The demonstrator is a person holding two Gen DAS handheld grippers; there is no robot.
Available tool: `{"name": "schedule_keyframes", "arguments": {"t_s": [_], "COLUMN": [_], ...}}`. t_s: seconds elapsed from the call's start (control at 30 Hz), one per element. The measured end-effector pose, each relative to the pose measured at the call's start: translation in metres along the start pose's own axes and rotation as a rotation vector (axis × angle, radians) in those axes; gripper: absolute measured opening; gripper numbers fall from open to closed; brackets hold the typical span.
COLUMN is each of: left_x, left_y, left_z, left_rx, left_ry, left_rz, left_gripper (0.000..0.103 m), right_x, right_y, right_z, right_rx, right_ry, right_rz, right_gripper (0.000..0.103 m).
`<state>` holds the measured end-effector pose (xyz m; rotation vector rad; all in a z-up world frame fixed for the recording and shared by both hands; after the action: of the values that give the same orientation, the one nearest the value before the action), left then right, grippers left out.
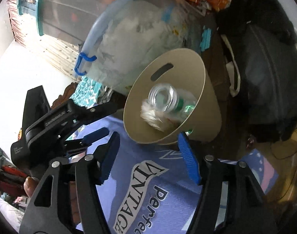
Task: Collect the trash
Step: 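Carry the bottle and crumpled paper to the wastebasket and release both, then return both open tools to the remaining trash on the bed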
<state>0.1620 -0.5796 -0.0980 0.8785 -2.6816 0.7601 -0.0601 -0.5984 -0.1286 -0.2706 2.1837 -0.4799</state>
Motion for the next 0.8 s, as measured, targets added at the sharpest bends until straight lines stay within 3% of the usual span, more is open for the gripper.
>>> {"name": "schedule_keyframes", "arguments": {"t_s": [0.17,0.37,0.53,0.8], "left_x": [-0.019,-0.064,-0.125,-0.251], "left_y": [0.033,0.107,0.175,0.265], "left_z": [-0.037,-0.094,-0.145,-0.231], "left_rx": [0.057,0.127,0.164,0.273], "left_ry": [-0.003,-0.120,-0.234,-0.424], "left_rz": [-0.011,0.007,-0.041,-0.297], "left_gripper": [0.078,0.078,0.078,0.078], "right_x": [-0.005,-0.038,-0.085,-0.195], "right_y": [0.011,0.042,0.079,0.143], "right_z": [-0.009,-0.002,0.013,0.059], "right_rx": [0.038,-0.028,-0.128,-0.366], "right_ry": [0.007,-0.033,-0.092,-0.233], "right_rz": [-0.022,-0.106,-0.214,-0.483], "right_gripper": [0.064,0.064,0.064,0.064]}}
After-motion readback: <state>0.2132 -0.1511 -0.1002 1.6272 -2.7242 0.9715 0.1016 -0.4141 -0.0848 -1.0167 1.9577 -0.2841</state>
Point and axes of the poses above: each gripper's, at about its wrist camera, not at the fingertips, and z roughly the way its jaws point, x to its right, y to its underside, the point moved 2 cm from there along z, roughly the way its jaws point
